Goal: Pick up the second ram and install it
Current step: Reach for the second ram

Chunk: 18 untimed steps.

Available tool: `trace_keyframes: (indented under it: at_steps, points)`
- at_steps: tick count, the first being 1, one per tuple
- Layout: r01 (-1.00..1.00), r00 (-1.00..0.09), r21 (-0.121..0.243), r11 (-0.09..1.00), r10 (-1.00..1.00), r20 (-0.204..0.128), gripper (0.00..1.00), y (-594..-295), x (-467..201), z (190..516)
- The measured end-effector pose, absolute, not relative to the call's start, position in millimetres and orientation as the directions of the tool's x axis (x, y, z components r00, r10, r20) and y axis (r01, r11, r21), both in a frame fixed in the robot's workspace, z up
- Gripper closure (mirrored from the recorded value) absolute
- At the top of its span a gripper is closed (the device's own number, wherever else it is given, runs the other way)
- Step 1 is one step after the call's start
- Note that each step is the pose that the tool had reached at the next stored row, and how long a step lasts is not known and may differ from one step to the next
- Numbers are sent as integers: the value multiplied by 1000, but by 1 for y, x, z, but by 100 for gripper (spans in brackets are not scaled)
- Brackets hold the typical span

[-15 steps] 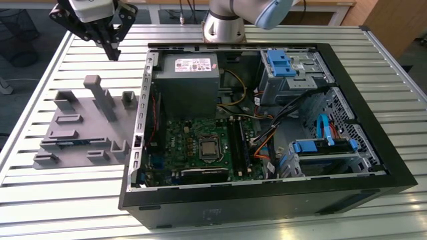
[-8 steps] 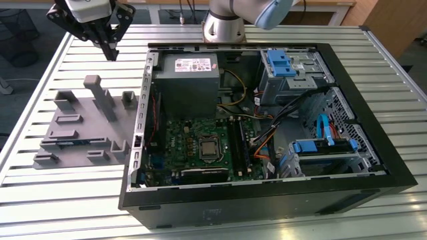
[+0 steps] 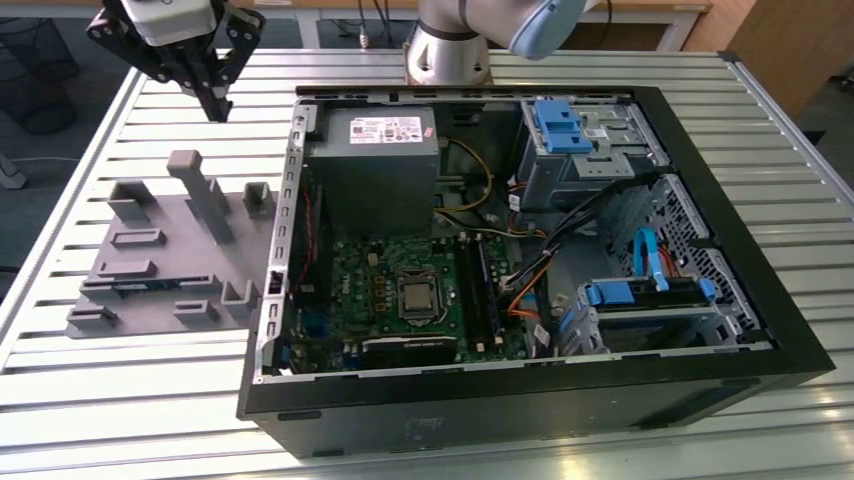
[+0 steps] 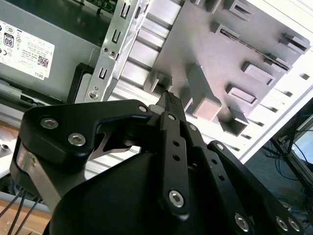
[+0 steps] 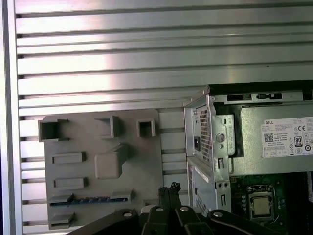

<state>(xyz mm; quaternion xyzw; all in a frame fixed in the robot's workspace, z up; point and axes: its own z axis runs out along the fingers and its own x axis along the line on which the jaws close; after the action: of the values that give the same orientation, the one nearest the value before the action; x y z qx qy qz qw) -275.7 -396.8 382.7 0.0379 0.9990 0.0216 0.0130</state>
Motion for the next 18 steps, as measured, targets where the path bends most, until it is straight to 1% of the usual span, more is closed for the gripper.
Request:
trace_keyframes:
  at_steps: [18]
  points:
    - [75,-997,44,996,76,-24,89,-397,-287,382]
